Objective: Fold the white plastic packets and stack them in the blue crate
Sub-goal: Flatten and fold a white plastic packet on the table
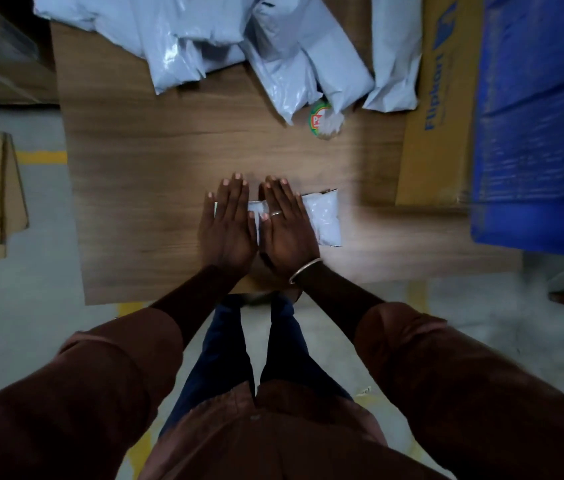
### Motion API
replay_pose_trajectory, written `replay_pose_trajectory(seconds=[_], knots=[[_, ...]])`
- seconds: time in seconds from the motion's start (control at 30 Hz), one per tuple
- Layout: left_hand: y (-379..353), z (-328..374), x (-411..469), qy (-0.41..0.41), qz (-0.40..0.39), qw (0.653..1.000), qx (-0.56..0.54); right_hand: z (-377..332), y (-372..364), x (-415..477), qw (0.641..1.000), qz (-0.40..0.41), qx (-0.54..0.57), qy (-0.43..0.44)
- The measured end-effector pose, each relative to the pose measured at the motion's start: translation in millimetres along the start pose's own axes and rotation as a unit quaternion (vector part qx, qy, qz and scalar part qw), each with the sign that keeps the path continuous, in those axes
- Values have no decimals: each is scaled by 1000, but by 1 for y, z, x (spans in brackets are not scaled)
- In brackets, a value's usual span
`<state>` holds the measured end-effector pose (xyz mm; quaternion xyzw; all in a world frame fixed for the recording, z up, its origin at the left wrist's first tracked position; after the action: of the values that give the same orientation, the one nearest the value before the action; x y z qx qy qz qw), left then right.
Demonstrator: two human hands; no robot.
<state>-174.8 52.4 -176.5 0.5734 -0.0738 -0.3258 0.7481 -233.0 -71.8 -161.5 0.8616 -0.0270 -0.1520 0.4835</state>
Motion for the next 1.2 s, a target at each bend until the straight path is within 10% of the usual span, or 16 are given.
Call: replay_pose_trajectory(seconds=[1.2], knots=[[-26,43,14,-14,13,1000,-12,61,4,-14,997,10,-31,-65]])
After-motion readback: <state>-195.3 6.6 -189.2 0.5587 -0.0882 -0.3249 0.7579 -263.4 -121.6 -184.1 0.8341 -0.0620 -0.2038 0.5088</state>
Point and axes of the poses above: each hand's wrist, its own x-axis towards the middle knuckle, its own y-axis out of the back of the hand, z = x × y, the point moved 1 cm from there along x, towards the middle knuckle, and after that the axes turned 8 degrees about -z, right-handed, at the moved point
